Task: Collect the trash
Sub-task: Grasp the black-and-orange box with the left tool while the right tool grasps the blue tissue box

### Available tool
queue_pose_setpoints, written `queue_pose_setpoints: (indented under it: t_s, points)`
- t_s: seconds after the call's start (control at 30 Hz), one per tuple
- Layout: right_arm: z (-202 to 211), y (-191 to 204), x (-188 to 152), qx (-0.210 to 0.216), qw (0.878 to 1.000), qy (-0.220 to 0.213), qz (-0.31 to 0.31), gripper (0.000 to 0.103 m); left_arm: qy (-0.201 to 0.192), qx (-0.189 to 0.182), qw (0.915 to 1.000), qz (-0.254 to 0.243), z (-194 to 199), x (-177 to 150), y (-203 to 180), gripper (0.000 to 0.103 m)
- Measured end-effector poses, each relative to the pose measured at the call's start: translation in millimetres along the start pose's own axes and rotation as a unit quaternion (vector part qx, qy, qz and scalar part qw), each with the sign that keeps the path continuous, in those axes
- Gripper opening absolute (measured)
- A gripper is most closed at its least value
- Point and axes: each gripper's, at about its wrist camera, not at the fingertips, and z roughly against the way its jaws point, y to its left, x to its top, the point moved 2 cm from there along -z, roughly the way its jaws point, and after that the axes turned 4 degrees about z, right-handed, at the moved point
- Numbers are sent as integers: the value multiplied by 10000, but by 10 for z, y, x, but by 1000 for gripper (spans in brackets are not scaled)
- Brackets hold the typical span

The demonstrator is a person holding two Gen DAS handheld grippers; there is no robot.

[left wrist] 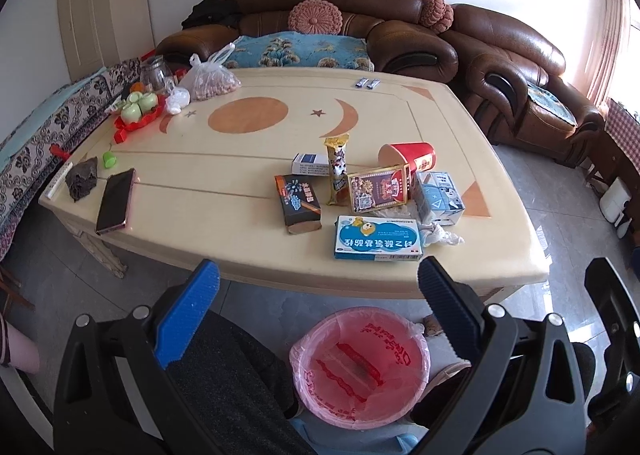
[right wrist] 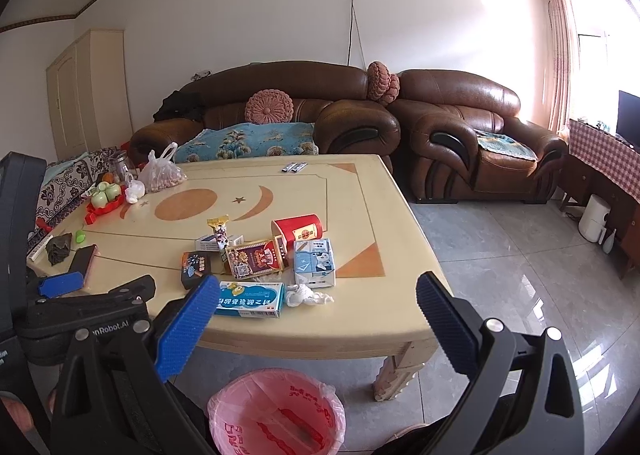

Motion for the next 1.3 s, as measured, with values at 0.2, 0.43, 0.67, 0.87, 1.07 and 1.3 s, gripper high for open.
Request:
queue_pose_setpoints:
  t_s: [0.2, 0.43, 0.67, 0.87, 1.07, 1.3]
  points:
    - [-157, -71, -59, -30, 10000, 22, 31, 96, 270, -81, 9991, 330, -200, 19, 163, 97]
    - [-453, -157, -76, -69, 9998, 158, 17, 96, 812, -307, 9950, 498, -559, 24, 253, 97]
    - [-766, -210, -102, -30, 9996, 265, 33, 96, 1119, -281, 9926, 383, -826, 57, 248, 97]
    - [-1070, -289, -92, 24, 9990, 446, -44, 96, 1377, -279, 9890, 457, -1070, 151, 267, 97]
    - [-1370, -296, -101, 73, 9976, 676, -103, 96, 1530, -211, 9859, 645, -1330, 264, 338, 97]
    - [-1704, -229, -94, 138, 9959, 889, -55, 96, 1698, -141, 9829, 696, -1614, 359, 352, 97]
